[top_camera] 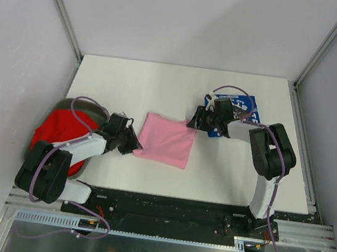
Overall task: Fold and stack the t-shirts
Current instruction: Put the neatly folded tshirt into the corner of the board with both arms
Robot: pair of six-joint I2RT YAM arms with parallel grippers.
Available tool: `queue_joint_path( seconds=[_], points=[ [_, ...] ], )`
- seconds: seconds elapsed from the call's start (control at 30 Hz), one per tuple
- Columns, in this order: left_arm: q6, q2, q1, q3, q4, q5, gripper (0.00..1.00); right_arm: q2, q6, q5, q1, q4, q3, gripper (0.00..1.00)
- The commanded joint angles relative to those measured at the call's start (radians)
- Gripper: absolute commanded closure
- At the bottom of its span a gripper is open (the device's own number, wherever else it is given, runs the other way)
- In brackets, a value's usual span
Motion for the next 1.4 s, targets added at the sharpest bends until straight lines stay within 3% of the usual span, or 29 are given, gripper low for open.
queue_joint_path(
  seconds=[0.0, 0.1, 0.23, 0.33, 0.57, 0.87, 1.37],
  points=[
    [0.001, 0.029, 0.005, 0.011, -0.008, -0.023, 0.61, -0.019, -0.025, 0.076, 0.026, -0.105, -0.035, 0.51],
    [0.005, 0.022, 0.001, 0.014, -0.006, -0.006, 0.76, -0.049, -0.017, 0.142, 0.049, -0.123, -0.033, 0.61],
    [0.008, -0.022, -0.008, 0.016, -0.007, 0.022, 0.94, -0.104, 0.005, 0.239, 0.078, -0.185, -0.022, 0.88],
    [0.008, -0.062, -0.011, 0.026, -0.008, 0.05, 0.99, -0.158, 0.017, 0.321, 0.102, -0.227, -0.012, 0.98],
    [0.0, -0.131, -0.034, 0.06, -0.022, 0.105, 1.0, -0.271, 0.026, 0.454, 0.146, -0.314, 0.028, 1.0],
    [-0.01, -0.159, -0.069, 0.118, -0.042, 0.134, 1.0, -0.339, 0.034, 0.51, 0.16, -0.379, 0.067, 1.0],
    [-0.063, -0.058, -0.184, 0.321, -0.054, 0.145, 1.0, -0.367, -0.014, 0.568, 0.082, -0.506, 0.215, 1.0]
  ],
)
